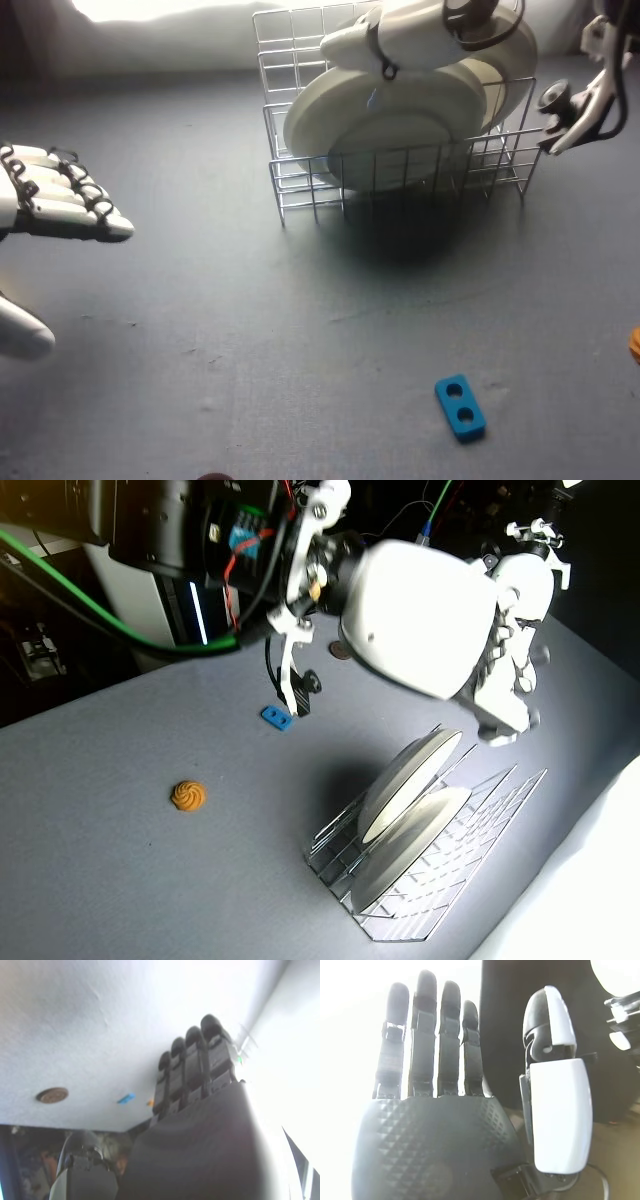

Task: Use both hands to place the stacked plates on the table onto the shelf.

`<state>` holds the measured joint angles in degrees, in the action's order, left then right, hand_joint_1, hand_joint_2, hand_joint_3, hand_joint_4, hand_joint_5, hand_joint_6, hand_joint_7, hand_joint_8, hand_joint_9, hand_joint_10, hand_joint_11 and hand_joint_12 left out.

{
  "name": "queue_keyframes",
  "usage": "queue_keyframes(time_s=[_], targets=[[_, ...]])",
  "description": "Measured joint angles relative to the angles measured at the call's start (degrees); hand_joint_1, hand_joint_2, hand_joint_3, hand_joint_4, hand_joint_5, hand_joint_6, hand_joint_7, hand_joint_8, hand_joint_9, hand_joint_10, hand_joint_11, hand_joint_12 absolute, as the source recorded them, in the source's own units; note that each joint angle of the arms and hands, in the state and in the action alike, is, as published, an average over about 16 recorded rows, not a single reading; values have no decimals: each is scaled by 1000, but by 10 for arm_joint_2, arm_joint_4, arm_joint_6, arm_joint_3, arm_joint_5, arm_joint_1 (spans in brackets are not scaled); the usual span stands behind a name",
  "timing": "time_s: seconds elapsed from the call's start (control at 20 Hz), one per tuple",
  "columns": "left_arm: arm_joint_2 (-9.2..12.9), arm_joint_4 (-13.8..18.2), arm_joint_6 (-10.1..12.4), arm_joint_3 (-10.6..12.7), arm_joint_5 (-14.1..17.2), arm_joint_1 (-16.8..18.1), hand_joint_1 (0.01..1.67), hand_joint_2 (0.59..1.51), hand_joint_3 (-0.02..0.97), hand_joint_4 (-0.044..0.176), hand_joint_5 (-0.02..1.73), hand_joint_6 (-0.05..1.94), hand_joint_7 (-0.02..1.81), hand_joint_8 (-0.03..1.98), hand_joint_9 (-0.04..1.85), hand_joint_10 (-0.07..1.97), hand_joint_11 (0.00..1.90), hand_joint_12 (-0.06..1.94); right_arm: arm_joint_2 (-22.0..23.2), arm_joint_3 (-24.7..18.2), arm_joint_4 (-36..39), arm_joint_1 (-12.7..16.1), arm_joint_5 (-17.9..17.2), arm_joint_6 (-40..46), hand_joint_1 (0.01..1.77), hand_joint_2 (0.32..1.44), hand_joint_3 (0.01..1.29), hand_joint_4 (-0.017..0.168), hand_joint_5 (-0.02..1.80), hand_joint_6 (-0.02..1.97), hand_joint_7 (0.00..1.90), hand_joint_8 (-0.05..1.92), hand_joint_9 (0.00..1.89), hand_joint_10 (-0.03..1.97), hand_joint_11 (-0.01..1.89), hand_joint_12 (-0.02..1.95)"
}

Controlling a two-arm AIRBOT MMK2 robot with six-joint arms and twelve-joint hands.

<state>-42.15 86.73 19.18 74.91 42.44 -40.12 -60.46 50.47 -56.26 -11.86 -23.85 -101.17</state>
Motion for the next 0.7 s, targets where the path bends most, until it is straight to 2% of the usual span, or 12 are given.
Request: queue_keyframes(time_s=[0.35, 0.55, 0.7], targets=[[19, 41, 23, -38, 27, 33, 21, 1027, 20, -1, 132, 6, 164, 2, 121, 18, 16, 315, 61, -80, 165, -11, -44, 49, 922, 1072, 14, 1, 458, 18, 564, 8, 577, 22, 117, 1112], [29, 69, 36, -53, 43, 60, 21, 1029, 21, 0, 131, 7, 159, 1, 120, 18, 16, 316, 95, -101, 314, -26, -59, 143, 954, 1061, 14, 0, 388, 18, 481, 8, 487, 20, 58, 1066], [35, 82, 42, -58, 51, 77, 21, 1031, 21, 0, 127, 7, 157, 1, 117, 19, 16, 312, 114, -99, 434, -40, -70, 235, 956, 1056, 14, 1, 336, 18, 425, 9, 428, 20, 27, 1022]])
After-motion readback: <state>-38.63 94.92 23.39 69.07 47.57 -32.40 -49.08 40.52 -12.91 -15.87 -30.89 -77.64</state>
